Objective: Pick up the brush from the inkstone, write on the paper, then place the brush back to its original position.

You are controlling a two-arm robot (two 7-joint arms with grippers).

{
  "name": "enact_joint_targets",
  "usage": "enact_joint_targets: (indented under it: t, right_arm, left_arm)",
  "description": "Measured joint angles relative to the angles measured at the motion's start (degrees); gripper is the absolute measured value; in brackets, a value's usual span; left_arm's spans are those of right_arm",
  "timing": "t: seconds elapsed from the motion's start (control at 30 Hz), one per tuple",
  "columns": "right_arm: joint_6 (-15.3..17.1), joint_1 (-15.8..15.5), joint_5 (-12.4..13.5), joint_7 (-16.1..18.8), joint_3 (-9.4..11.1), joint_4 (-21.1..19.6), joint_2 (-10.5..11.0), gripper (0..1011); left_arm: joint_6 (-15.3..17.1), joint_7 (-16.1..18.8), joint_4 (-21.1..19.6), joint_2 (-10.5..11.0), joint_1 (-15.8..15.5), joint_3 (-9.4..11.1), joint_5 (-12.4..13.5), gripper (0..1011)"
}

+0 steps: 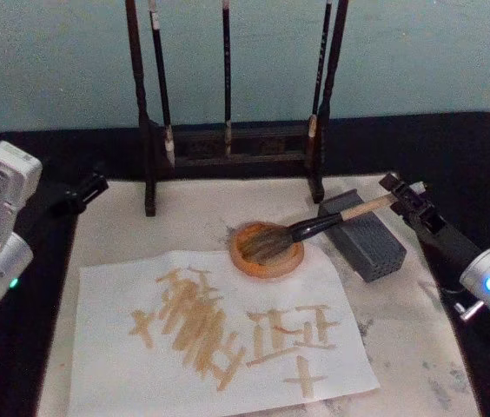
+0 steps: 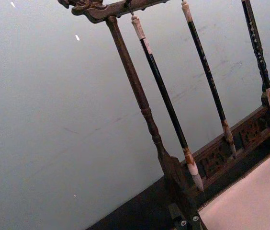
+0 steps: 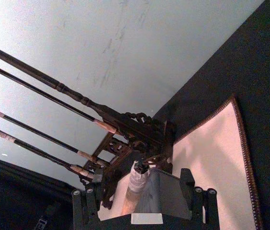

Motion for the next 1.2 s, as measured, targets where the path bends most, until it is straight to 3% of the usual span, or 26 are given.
enact_joint_targets:
  t: [0.47, 1.07, 1.2]
  right_arm:
    - [0.26, 1.36, 1.43, 0.57, -2.17, 1.27, 0.27, 1008]
    - [0.23, 1.25, 1.38, 0.45, -1.94, 1.18, 0.21, 1008]
    - [0.22, 1.23, 1.37, 0.43, -1.92, 1.16, 0.21, 923]
  left_arm:
    - [0.0, 0.0, 0.0, 0.0, 0.0, 0.0, 0.0, 1002]
    - [0.0, 0.0, 0.0, 0.0, 0.0, 0.0, 0.0, 1000]
    - [0.0, 0.0, 0.0, 0.0, 0.0, 0.0, 0.0, 1002]
